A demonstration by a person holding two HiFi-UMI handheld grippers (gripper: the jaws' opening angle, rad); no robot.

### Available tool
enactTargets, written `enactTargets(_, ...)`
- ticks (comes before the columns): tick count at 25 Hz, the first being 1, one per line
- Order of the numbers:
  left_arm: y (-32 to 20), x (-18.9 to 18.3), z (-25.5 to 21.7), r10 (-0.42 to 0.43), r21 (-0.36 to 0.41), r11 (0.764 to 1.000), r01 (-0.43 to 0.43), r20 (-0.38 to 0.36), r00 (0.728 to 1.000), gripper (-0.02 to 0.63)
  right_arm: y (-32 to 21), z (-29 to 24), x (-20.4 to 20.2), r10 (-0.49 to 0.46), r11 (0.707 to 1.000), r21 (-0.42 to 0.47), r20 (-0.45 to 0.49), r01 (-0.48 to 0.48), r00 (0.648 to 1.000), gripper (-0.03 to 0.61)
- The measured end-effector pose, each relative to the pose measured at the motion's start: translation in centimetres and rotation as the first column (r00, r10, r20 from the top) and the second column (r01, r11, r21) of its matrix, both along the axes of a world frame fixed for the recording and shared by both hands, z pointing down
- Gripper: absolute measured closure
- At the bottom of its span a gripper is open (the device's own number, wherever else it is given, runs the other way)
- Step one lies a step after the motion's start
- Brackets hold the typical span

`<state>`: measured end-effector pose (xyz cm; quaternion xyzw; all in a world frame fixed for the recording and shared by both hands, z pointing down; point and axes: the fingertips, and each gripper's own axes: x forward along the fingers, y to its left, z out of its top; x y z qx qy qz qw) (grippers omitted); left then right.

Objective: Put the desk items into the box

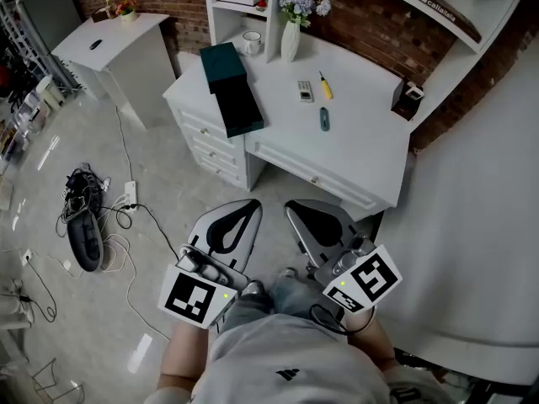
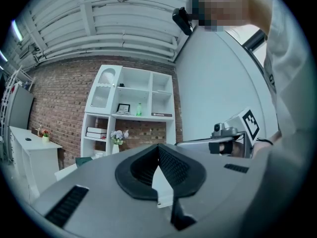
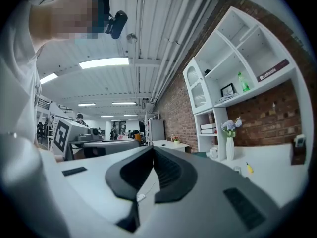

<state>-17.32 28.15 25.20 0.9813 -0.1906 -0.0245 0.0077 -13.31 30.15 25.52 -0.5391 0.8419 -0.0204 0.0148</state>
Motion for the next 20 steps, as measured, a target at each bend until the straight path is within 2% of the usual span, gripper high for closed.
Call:
enactTargets(5, 0.6, -0.2, 1.2, 0.047, 0.023, 0.999, -0.047, 0.003, 0.999, 0.601, 0.9, 0.6, 0.0, 0.061, 0.998, -0.019, -0.047, -0.062, 0.997, 0.568)
enactTargets(9, 0.5, 1.0, 1.4, 0.071, 0.018, 0.997, -0.07, -0.017, 0.997, 0.601, 1.4, 1.1, 1.3, 0.101, 0.994, -0.046, -0.01, -0.101, 0.995, 0.568)
enactTargets(11, 0.3, 1.7, 1.7, 0.085, 0.011, 0.996, -0.085, 0.0, 0.996, 0.601, 1.1, 1.1, 2.2, 0.119, 0.992, -0.045, -0.003, -0.119, 0.993, 0.566)
enactTargets(14, -1.1, 2.9, 2.1, 0.069, 0.01, 0.998, -0.07, 0.032, 0.997, 0.601, 0.0, 1.2, 3.6, 0.138, 0.99, -0.034, -0.019, -0.139, 0.99, 0.566)
enactTargets(20, -3.8, 7.0, 1.7, 0.056, 0.014, 0.998, -0.056, 0.017, 0.998, 0.601, -2.4, 1.2, 8.3, 0.144, 0.989, -0.033, -0.014, -0.145, 0.989, 0.567)
